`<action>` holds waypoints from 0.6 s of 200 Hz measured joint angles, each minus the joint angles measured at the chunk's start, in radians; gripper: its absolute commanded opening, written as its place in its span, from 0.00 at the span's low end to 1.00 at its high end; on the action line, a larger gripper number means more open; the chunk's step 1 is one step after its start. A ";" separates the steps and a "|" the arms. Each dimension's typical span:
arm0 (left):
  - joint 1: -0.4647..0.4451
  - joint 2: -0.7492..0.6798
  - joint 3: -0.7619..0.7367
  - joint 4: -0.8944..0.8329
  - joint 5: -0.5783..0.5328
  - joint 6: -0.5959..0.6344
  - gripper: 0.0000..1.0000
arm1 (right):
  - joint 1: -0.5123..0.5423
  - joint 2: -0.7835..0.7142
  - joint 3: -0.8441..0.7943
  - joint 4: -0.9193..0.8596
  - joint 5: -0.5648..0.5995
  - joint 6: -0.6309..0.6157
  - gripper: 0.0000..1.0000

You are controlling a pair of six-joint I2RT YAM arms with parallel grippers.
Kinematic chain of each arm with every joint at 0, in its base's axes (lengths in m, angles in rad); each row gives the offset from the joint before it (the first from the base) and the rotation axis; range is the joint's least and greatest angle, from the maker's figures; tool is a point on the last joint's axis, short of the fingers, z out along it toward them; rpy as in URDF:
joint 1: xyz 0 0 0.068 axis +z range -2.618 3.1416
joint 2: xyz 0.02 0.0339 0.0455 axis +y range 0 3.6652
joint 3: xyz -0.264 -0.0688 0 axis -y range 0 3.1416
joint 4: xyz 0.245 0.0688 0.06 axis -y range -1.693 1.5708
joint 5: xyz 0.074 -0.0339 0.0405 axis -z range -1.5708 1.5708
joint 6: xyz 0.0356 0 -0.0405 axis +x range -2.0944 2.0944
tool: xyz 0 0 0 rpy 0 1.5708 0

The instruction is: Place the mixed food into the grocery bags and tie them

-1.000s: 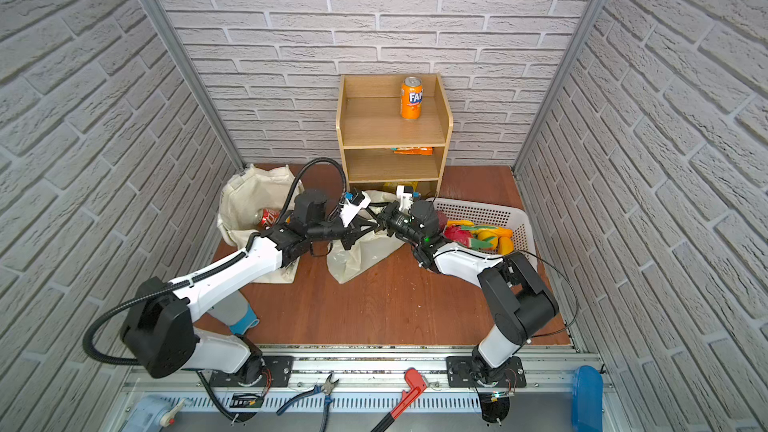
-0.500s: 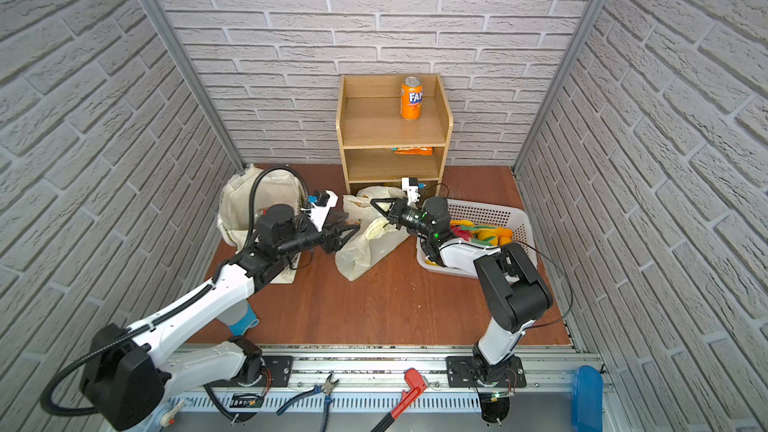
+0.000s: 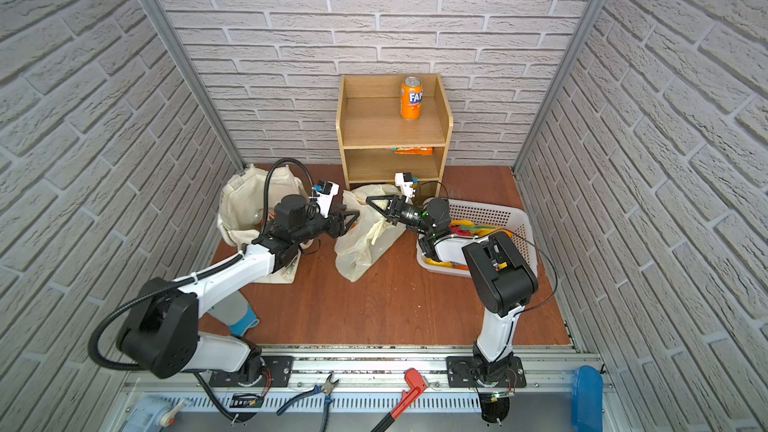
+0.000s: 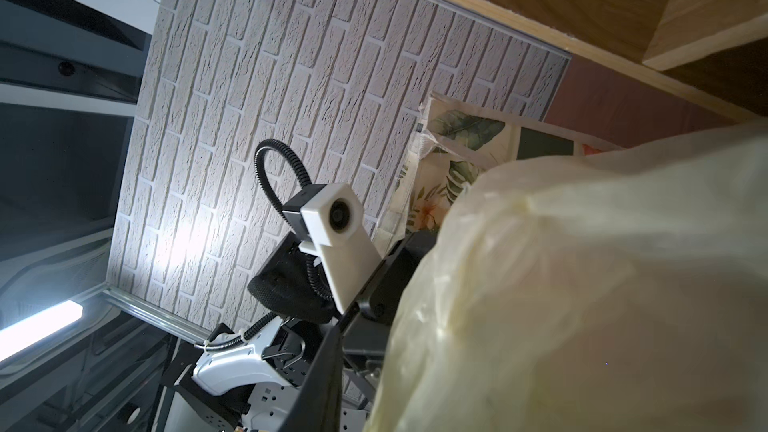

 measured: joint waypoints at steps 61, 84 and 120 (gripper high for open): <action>-0.011 0.076 0.007 0.064 0.042 -0.045 0.57 | 0.000 0.000 0.049 0.017 -0.033 0.007 0.37; -0.042 0.086 0.018 0.072 0.060 -0.050 0.57 | 0.000 0.000 0.050 0.021 -0.039 0.007 0.37; -0.086 0.084 0.033 0.059 0.084 -0.042 0.58 | -0.008 0.000 0.050 0.022 -0.055 0.004 0.16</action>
